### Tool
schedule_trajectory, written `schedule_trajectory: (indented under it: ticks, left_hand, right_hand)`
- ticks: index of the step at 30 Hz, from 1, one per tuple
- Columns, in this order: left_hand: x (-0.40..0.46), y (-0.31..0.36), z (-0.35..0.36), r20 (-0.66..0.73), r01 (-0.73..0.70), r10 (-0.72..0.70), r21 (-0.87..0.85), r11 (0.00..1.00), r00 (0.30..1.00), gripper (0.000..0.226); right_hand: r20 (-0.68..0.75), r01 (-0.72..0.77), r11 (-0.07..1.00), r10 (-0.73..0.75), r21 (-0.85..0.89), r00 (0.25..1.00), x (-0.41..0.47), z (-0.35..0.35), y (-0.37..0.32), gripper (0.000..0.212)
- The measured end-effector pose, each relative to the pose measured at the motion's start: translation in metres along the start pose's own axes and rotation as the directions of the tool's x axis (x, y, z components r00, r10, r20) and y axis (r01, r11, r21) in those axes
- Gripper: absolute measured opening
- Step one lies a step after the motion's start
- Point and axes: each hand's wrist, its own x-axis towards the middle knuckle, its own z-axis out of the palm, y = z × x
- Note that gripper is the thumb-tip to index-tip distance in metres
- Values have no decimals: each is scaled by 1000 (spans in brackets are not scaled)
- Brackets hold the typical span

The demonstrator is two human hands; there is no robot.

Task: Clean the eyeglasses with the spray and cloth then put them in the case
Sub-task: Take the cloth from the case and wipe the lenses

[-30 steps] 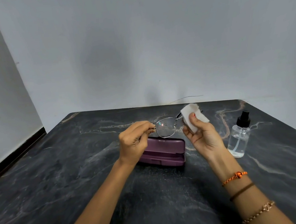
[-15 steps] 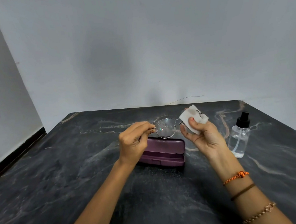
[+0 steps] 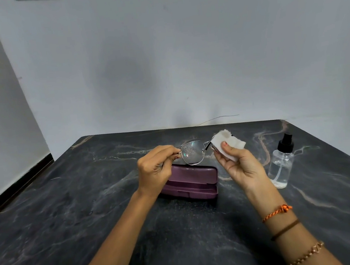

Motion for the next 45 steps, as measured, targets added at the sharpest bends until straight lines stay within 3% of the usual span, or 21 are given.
schedule_trajectory:
  ticks: [10,16,21,26,30,37,40,45]
  left_hand:
    - [0,2,2,-16,-22,21,-14,1000,1000,12]
    - [-2,3,6,-7,-25,25,-40,999,1000,12]
    - [-4,0,5,40,-61,62,-33,998,997,13]
    - [-6,-3,5,34,-69,70,-21,997,997,13]
    - [-4,-5,3,10,-63,63,-10,998,998,14]
    - [-5,-5,3,23,-77,77,-4,997,997,13]
    - [-6,-4,6,45,-90,90,-12,996,995,14]
    - [-8,-6,7,52,-99,100,-5,995,994,8]
  right_hand:
    - [207,116,992,-105,-40,973,-2,2,3,21]
    - [101,213,958,-196,-190,975,-1,1,-1,13]
    - [4,77,997,-77,32,997,-2,-1,-3,14]
    - [82,58,992,-67,111,994,-1,1,2,22]
    - [137,109,994,-111,22,984,0,1,4,24]
    - [83,204,962,-192,-181,978,1,0,2,12]
    - [72,199,964,-189,-173,979,1,-2,-2,8]
    - [16,65,994,-64,-92,998,1,-4,0,2]
